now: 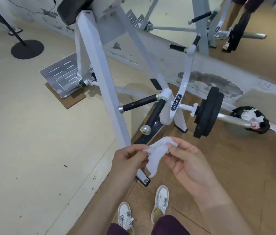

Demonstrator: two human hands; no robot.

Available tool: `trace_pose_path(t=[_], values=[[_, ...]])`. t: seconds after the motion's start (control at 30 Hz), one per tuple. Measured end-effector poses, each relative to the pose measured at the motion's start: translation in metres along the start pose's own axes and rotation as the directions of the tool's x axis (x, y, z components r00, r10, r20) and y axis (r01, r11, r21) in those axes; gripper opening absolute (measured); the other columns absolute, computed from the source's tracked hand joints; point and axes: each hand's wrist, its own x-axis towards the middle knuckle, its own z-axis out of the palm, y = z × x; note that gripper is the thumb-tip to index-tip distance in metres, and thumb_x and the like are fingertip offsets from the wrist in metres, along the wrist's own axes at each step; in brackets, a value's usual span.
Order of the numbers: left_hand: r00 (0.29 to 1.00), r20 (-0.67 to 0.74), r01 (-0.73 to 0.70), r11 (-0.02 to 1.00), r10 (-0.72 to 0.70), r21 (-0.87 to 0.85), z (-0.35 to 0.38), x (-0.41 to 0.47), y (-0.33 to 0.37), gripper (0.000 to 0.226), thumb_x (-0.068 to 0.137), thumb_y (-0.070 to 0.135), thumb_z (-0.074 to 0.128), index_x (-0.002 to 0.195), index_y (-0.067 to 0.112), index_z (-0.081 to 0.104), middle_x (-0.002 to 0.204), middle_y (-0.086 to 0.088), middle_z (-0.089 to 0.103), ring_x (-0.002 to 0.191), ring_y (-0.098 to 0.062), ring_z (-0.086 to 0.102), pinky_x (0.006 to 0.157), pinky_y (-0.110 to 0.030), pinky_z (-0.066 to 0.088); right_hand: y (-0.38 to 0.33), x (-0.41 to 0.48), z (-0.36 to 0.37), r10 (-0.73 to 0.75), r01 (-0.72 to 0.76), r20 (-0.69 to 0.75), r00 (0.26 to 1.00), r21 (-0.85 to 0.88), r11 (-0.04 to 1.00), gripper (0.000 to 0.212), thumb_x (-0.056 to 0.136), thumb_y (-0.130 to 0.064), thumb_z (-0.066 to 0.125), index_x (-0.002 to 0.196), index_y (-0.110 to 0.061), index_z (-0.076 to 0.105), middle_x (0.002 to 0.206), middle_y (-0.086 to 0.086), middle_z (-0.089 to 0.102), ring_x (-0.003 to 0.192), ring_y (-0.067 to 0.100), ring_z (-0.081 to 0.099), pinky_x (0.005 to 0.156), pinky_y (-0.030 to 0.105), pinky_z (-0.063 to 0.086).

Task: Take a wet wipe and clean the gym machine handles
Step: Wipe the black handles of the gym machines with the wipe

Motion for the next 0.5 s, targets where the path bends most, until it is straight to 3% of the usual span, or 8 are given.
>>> trace_pose_path(t=[0.13, 0.27, 0.37, 0.43, 0.5], values=[[1.000, 0.017, 0.020, 0.986, -0.023, 0.167, 0.012, 0.040, -0.003, 0.013, 0.067, 0.048, 0.075, 0.073, 0.038, 0.074, 0.068, 0.008, 0.072, 0.063, -0.002, 0.064, 0.064, -0.018, 0.050, -0.018, 0.053, -0.003, 0.055, -0.055, 0.001, 0.998, -0.022, 0.998, 0.028, 0.085, 0.007, 0.054, 0.111, 0.000, 0.065, 0.089, 0.017, 0.068, 0.078, 0.020, 0.068, 0.070, 0.026, 0.059], [0.995, -0.101, 0.033, 0.963, -0.006, 0.269, 0.030, 0.083, -0.014, 0.009, 0.072, 0.033, 0.081, 0.074, 0.032, 0.072, 0.071, 0.003, 0.072, 0.063, -0.006, 0.062, 0.064, -0.024, 0.050, -0.041, 0.104, -0.011, 0.204, -0.198, 0.043, 0.978, -0.123, 0.972, 0.022, 0.086, 0.007, 0.054, 0.102, 0.006, 0.069, 0.093, 0.024, 0.070, 0.083, 0.025, 0.069, 0.080, 0.032, 0.059], [0.971, -0.238, 0.057, 0.970, 0.001, 0.236, 0.041, 0.110, -0.018, 0.004, 0.072, 0.031, 0.070, 0.074, 0.031, 0.067, 0.073, 0.004, 0.070, 0.069, -0.017, 0.065, 0.067, -0.031, 0.053, -0.056, 0.137, -0.017, 0.201, -0.176, 0.042, 0.979, -0.332, 0.927, 0.019, 0.086, 0.008, 0.056, 0.096, 0.004, 0.071, 0.094, 0.023, 0.072, 0.088, 0.027, 0.072, 0.082, 0.034, 0.058], [0.958, -0.285, 0.083, 0.981, -0.030, 0.176, 0.045, 0.126, -0.021, 0.005, 0.071, 0.032, 0.065, 0.076, 0.031, 0.067, 0.074, 0.005, 0.070, 0.075, -0.023, 0.067, 0.074, -0.042, 0.056, -0.056, 0.154, -0.021, 0.142, -0.096, 0.039, 0.989, -0.559, 0.823, 0.022, 0.085, 0.009, 0.058, 0.087, -0.005, 0.075, 0.088, 0.013, 0.075, 0.084, 0.021, 0.073, 0.079, 0.030, 0.059], [0.939, -0.337, 0.115, 0.985, -0.067, 0.127, 0.045, 0.143, -0.026, 0.006, 0.075, 0.030, 0.065, 0.078, 0.033, 0.068, 0.076, 0.008, 0.070, 0.078, -0.022, 0.068, 0.077, -0.047, 0.058, -0.048, 0.171, -0.027, 0.083, -0.009, 0.057, 0.995, -0.769, 0.640, 0.029, 0.084, 0.006, 0.061, 0.081, -0.016, 0.078, 0.080, -0.001, 0.076, 0.075, 0.010, 0.072, 0.071, 0.020, 0.057]])
